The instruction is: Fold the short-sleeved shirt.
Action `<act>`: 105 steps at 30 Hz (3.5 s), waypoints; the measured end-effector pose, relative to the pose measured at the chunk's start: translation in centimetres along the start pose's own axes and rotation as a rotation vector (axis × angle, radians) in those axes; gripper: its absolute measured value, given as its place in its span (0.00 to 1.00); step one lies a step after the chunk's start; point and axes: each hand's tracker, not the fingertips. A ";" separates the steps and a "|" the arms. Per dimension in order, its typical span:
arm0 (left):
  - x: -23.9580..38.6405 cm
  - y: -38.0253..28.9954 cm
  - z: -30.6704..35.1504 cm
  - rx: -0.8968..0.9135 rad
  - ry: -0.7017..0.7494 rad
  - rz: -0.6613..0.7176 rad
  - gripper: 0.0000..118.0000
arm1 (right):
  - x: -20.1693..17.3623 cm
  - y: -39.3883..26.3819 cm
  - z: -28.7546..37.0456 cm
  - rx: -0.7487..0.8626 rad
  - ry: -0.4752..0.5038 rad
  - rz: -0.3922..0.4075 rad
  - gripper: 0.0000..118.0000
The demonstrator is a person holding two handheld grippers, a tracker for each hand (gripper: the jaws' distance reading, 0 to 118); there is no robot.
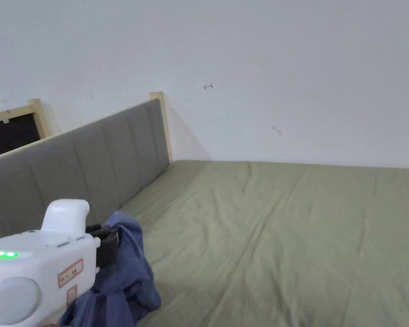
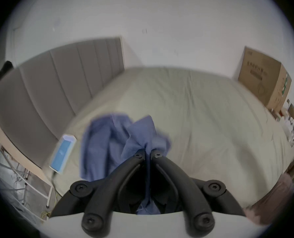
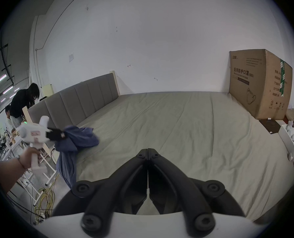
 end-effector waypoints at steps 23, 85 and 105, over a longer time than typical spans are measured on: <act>39.7 1.3 -11.3 -0.560 -0.654 -0.178 0.02 | 13.4 -0.2 11.1 0.169 -0.352 -0.145 0.00; 21.8 -13.3 -6.1 -0.393 -0.332 0.050 0.03 | 17.7 3.4 -2.2 -0.016 -0.158 -0.246 0.00; 17.1 -11.5 -8.0 -0.332 -0.284 0.122 0.03 | 28.7 3.1 -20.3 -0.708 -0.265 -0.324 0.08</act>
